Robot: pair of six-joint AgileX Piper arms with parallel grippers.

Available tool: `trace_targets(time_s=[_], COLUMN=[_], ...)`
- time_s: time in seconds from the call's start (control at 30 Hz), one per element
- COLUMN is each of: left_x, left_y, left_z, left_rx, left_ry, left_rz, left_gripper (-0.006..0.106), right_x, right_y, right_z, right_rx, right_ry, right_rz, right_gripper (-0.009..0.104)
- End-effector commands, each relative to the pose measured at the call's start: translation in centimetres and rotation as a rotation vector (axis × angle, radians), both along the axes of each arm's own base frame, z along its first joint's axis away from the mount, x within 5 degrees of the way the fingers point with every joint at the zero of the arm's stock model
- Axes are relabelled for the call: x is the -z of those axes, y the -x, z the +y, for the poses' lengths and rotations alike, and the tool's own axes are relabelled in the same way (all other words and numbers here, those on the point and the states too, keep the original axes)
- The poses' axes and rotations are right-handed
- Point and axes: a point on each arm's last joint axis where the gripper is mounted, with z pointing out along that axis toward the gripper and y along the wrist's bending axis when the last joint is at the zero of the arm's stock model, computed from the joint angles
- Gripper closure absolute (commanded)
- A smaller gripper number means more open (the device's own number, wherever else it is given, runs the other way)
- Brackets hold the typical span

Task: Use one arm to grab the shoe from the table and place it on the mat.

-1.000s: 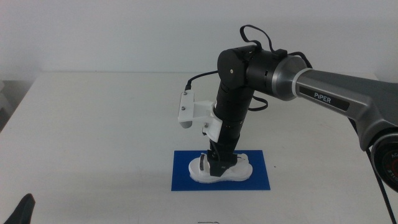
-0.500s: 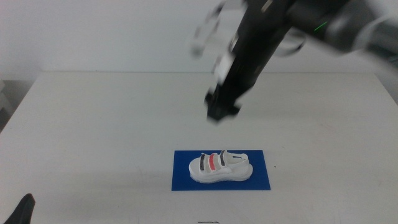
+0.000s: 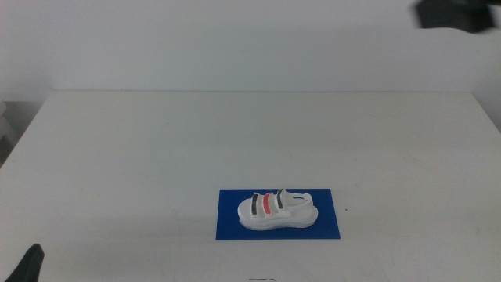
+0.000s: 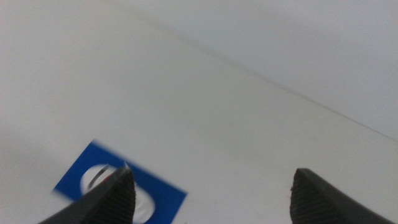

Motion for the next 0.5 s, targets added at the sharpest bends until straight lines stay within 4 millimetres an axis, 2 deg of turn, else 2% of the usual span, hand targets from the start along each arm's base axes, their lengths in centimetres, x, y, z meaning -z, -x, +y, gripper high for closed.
trace_targets(time_s=[0.0,0.23,0.47], left_x=[-1.0,-1.0,-1.0], left_y=[0.1,0.1,0.1], left_z=[0.0,0.0,0.0], left_rx=[0.002,0.002,0.002], left_ry=[0.027,0.027,0.027], left_rz=[-0.104,-0.104,-0.104], left_gripper=[0.007,0.007,0.007], right_x=[-0.4,5.1,10.8], right_y=[2.0,7.1,8.9], right_z=[-2.4,-5.9,-6.8], right_rx=[0.103,0.250,0.291], right_ry=[-0.082,-0.133,-0.117], right_rz=[-0.165,-0.283,-0.215], right_gripper=[0.032,0.032,0.032])
